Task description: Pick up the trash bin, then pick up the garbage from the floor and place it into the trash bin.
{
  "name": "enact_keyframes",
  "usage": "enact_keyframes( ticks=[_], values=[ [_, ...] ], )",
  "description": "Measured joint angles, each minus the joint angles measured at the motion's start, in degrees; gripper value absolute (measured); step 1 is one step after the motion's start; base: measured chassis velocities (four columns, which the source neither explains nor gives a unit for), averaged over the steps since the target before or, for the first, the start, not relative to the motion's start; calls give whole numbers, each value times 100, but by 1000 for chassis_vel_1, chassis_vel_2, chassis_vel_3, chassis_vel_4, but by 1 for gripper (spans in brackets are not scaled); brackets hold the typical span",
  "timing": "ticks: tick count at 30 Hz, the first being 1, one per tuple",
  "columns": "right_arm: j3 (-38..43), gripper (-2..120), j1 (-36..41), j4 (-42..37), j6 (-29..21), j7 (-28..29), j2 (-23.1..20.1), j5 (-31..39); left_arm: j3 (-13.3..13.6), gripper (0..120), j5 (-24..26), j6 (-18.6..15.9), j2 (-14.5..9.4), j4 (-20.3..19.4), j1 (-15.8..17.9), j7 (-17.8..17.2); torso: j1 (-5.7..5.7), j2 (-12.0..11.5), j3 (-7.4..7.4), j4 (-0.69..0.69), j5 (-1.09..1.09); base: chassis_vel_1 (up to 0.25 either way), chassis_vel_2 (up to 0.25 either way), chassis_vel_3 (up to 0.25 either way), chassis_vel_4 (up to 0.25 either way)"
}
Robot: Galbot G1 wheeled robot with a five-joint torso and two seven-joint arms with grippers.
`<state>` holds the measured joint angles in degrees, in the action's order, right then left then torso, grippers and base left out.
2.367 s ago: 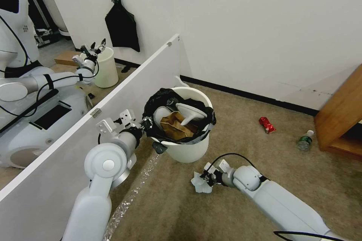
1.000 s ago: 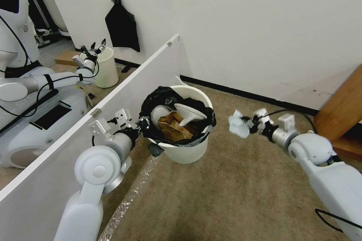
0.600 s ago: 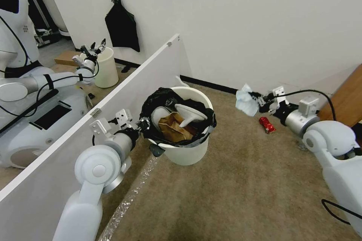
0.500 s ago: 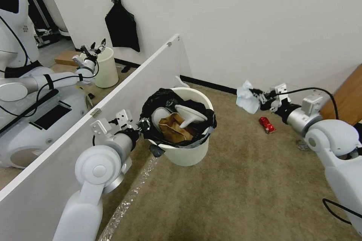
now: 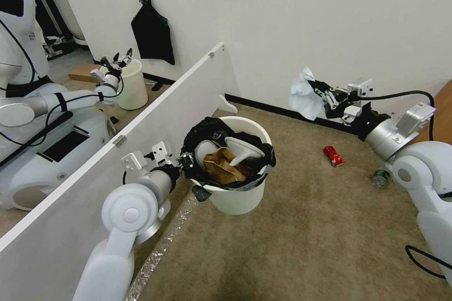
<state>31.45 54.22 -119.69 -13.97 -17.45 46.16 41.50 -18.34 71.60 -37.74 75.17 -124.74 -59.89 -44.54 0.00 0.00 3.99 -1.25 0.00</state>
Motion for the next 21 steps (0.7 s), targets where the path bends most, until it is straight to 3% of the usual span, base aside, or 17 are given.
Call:
enact_keyframes(
  ticks=[9, 21],
  values=[
    [-348, 0, 70, -184, 363, -548, -102, 170, 218, 5, -104, 5, 73, 155, 74, 79, 0, 0, 0, 2, 0, 0, 0, 0, 0],
    [-625, 0, 360, -286, 395, -743, -370, 36, 443, 5, -117, 22, 109, 243, 155, 115, 0, 0, 0, 0, 1, 0, 0, 0, 0]
  ],
)
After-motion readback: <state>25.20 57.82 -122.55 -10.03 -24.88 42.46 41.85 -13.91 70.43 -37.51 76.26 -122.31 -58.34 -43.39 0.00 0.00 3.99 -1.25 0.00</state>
